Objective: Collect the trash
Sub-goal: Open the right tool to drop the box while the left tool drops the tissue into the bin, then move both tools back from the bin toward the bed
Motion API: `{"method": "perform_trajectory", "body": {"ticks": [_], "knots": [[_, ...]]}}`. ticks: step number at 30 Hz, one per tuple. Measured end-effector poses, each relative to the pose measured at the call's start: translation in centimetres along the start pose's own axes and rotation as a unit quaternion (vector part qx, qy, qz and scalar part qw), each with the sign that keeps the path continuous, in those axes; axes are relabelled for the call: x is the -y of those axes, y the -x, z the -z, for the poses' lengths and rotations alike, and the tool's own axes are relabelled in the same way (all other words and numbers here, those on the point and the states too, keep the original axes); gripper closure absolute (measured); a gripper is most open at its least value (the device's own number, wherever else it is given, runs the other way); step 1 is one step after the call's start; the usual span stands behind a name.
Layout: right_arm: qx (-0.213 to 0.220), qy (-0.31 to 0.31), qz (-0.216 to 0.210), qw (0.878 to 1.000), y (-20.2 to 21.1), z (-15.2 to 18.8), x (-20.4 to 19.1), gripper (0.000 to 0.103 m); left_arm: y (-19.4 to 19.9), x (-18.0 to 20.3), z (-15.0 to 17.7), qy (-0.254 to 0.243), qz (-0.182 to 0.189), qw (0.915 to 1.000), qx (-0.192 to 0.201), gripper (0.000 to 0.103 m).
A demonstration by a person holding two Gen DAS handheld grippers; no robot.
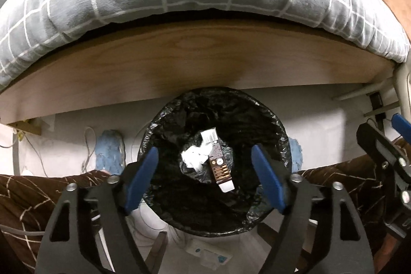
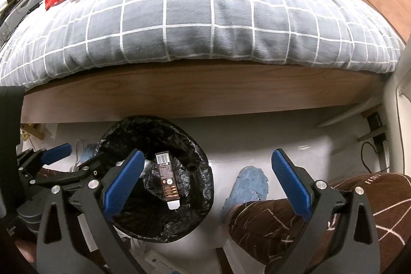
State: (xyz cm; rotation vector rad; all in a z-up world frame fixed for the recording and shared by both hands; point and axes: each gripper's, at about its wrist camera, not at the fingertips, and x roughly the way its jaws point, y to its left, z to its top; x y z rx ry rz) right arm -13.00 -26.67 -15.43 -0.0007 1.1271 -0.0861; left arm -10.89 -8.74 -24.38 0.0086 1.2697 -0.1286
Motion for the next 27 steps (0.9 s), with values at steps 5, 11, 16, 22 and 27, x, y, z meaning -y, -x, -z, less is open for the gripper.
{"method": "perform_trajectory", "body": {"ticks": [5, 11, 16, 22, 27], "knots": [[0.006, -0.001, 0.0, 1.0, 0.2, 0.0, -0.1, 0.008, 0.7, 0.0, -0.1, -0.005, -0.006, 0.9998, 0.016, 0.017], [0.019, 0.002, -0.004, 1.0, 1.0, 0.0, -0.5, 0.008, 2.2, -0.7, -0.2, 0.0, -0.018, 0.999, 0.042, 0.012], [0.032, 0.009, -0.009, 0.999, 2.3, -0.3, -1.1, 0.008, 4.8, -1.9, -0.4, 0.01, -0.022, 0.9969, 0.075, 0.007], [0.055, 0.027, -0.008, 0.998, 5.1, -0.5, -1.8, 0.008, 8.0, -3.0, -0.4, 0.025, -0.02, 0.9952, 0.092, 0.006], [0.082, 0.026, -0.011, 0.996, 8.2, -1.2, -1.6, 0.008, 11.0, -3.2, -0.5, 0.029, -0.019, 0.9927, 0.116, 0.006]]}}
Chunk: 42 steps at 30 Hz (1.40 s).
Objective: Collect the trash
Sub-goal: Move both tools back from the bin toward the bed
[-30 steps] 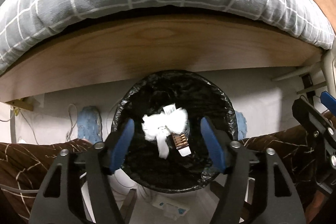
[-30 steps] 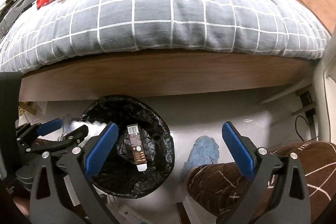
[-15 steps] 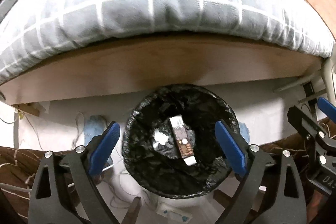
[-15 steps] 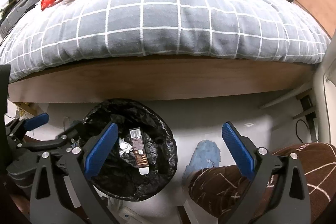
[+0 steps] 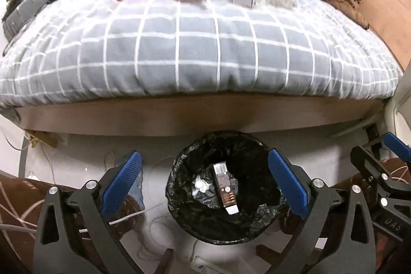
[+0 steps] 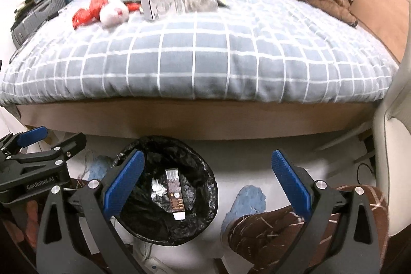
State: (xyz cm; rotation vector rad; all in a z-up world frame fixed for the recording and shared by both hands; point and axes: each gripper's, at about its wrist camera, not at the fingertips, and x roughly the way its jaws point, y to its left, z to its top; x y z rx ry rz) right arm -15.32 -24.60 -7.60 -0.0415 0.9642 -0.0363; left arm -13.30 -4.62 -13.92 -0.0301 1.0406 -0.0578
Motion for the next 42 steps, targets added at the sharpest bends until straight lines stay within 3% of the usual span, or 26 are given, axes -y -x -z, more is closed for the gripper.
{"method": "perform_trajectory", "body": {"ticks": [20, 29, 42], "knots": [[0.088, 0.013, -0.005, 0.996, 8.8, -4.0, -0.3, 0.008, 10.6, -1.2, -3.5, 0.007, -0.014, 0.9966, 0.081, 0.006], [0.101, 0.022, -0.013, 0.995, 9.8, -6.4, -0.7, 0.008, 12.4, -2.3, -5.6, 0.013, -0.024, 0.9954, 0.092, 0.006], [0.108, 0.024, -0.021, 0.994, 9.3, -9.6, -0.9, 0.008, 11.9, -2.9, -9.3, 0.011, -0.026, 0.9952, 0.094, 0.007]]}}
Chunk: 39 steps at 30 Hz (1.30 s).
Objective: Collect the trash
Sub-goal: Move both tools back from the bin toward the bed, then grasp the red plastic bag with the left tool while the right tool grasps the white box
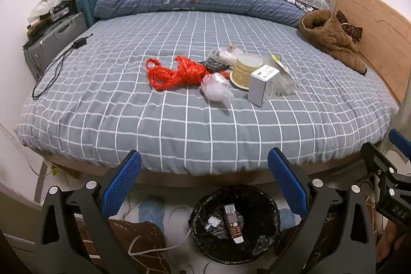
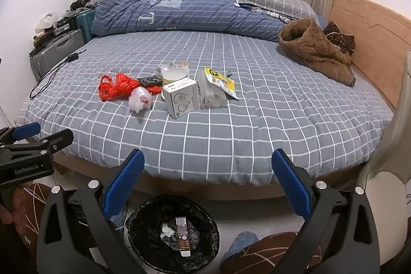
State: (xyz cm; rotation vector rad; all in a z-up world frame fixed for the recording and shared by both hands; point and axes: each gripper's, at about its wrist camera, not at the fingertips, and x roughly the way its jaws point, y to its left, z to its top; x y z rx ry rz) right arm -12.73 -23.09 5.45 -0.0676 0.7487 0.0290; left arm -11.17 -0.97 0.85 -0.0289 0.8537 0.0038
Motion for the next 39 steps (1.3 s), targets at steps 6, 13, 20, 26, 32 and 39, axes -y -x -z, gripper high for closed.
{"method": "perform_trajectory", "body": {"ticks": [6, 13, 20, 26, 32, 39], "knots": [[0.005, 0.0, 0.0, 1.0, -1.4, -3.2, -0.1, 0.008, -0.4, -0.4, -2.0, -0.005, -0.007, 0.9999, 0.007, 0.007], [0.011, 0.012, -0.002, 1.0, -2.9, -5.4, -1.0, 0.008, -1.5, -1.4, -4.2, 0.002, -0.011, 0.9999, 0.011, 0.007], [0.02, 0.019, -0.008, 1.0, -4.6, -7.6, -2.0, 0.008, -3.3, -2.2, -6.1, 0.006, -0.018, 0.9997, 0.013, 0.007], [0.025, 0.023, -0.014, 0.999, -6.4, -9.3, -2.8, 0.008, -5.3, -3.0, -7.7, 0.008, -0.025, 0.9996, 0.009, 0.007], [0.02, 0.024, -0.013, 0.999, -9.3, -10.9, -3.2, 0.008, -7.8, -3.8, -9.3, 0.015, -0.027, 0.9995, 0.004, 0.007], [0.017, 0.026, -0.016, 0.999, -12.8, -12.7, -3.5, 0.008, -10.9, -4.6, -11.5, 0.022, -0.033, 0.9992, 0.0, 0.009]]}}
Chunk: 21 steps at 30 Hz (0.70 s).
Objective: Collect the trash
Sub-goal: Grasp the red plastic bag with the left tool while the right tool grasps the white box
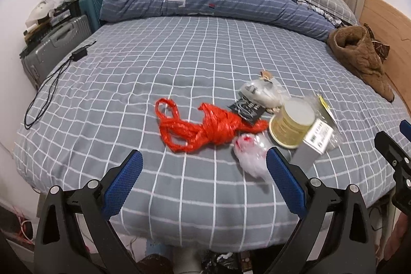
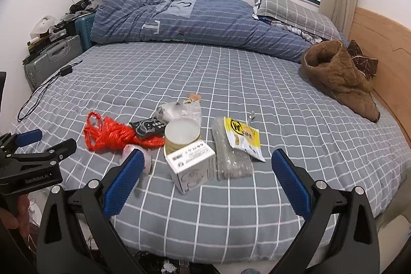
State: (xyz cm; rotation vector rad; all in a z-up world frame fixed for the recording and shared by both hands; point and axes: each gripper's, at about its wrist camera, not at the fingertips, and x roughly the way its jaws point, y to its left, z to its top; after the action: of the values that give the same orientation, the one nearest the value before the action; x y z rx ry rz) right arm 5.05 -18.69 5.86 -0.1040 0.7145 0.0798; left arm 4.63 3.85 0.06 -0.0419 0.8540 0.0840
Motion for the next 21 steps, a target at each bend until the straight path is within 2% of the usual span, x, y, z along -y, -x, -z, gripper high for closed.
{"method": "perform_trajectory", "body": {"ticks": [9, 14, 21], "knots": [[-0.007, 0.0, -0.017, 1.0, -4.6, -1.2, -0.2, 0.008, -5.0, -0.7, -2.1, -0.002, -0.012, 0.9998, -0.013, 0.009], [-0.023, 0.009, -0.024, 0.999, -7.5, -0.5, -0.9, 0.008, -8.3, -1.1, -2.4, 0.001, -0.014, 0.9994, -0.031, 0.009], [-0.04, 0.016, -0.014, 0.999, -10.4, 1.1, -1.0, 0.008, -11.8, -1.3, -2.2, 0.015, -0.004, 0.9987, -0.049, 0.009]]}}
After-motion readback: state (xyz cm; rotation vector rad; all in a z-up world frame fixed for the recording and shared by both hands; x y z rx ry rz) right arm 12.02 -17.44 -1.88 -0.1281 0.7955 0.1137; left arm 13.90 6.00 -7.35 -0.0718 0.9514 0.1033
